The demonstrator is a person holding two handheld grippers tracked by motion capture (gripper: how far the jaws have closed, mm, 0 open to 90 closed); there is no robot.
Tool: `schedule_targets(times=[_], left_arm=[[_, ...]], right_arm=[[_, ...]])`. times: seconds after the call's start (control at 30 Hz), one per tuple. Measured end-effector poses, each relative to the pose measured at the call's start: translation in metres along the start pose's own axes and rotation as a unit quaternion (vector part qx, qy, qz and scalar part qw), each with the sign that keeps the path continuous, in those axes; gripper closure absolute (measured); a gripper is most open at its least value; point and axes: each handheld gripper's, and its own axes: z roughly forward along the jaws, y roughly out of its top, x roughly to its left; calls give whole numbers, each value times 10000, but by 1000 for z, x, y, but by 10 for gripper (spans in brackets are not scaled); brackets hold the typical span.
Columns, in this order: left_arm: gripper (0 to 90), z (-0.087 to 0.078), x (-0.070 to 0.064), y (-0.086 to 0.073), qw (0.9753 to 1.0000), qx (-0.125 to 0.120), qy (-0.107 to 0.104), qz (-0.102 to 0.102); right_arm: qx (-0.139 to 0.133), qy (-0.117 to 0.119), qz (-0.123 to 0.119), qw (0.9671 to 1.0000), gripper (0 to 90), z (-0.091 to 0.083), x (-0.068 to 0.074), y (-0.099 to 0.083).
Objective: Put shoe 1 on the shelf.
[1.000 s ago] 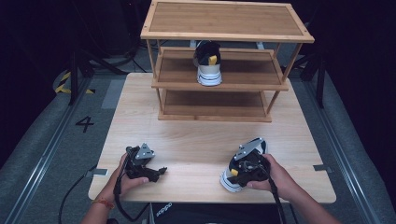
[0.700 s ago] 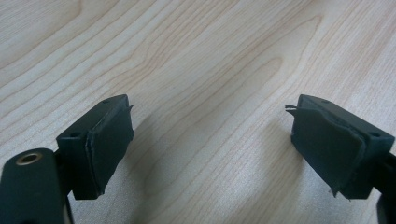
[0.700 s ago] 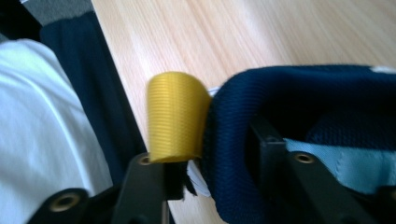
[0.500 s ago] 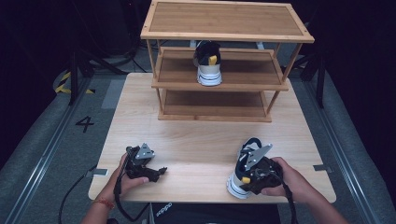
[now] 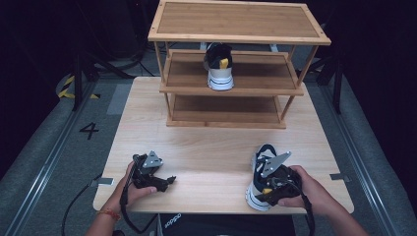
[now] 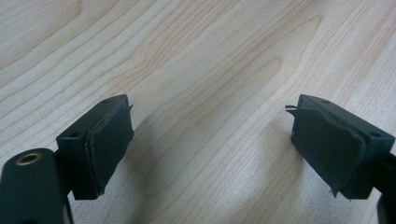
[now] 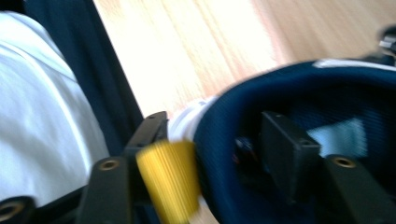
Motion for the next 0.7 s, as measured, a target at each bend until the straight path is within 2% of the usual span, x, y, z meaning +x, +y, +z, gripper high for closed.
schedule_targets(times=[0.03, 0.07, 0.1, 0.17, 0.2, 0.27, 0.33, 0.43, 0.5, 0.57, 0.63, 0.7], left_arm=[[132, 0, 0, 0, 10000, 0, 0, 0], [132, 0, 0, 0, 10000, 0, 0, 0], [132, 0, 0, 0, 10000, 0, 0, -2], [132, 0, 0, 0, 10000, 0, -1, 0], [132, 0, 0, 0, 10000, 0, -1, -1], [132, 0, 0, 0, 10000, -2, -1, -2], [132, 0, 0, 0, 10000, 3, -9, 5], [132, 0, 0, 0, 10000, 1, -7, 6], [132, 0, 0, 0, 10000, 0, -11, 8], [132, 0, 1, 0, 10000, 0, -17, 49], [131, 0, 1, 0, 10000, 3, -37, 66], [130, 0, 2, 1, 10000, 4, -46, 85]], right_arm=[[40, 33, 39, 10000, 528, 6, 0, 0], [40, 33, 39, 10000, 528, 6, 0, 0], [44, 47, 47, 10000, 583, 8, 0, 0], [-39, 228, 68, 9997, 652, 10, -3, -3], [-54, 266, 3, 9996, 665, 8, -3, -4], [20, 285, -133, 9995, 680, 7, -2, -4], [187, 310, -417, 9985, 689, 7, 0, -4], [288, 297, -621, 9972, 690, 7, 2, -1], [272, 315, -647, 9970, 690, 6, 0, 1], [210, 203, -727, 9969, 690, 2, -2, 3], [25, 49, -787, 9969, 690, -7, -6, 5], [-50, 94, -808, 9967, 689, -13, -8, 5]])
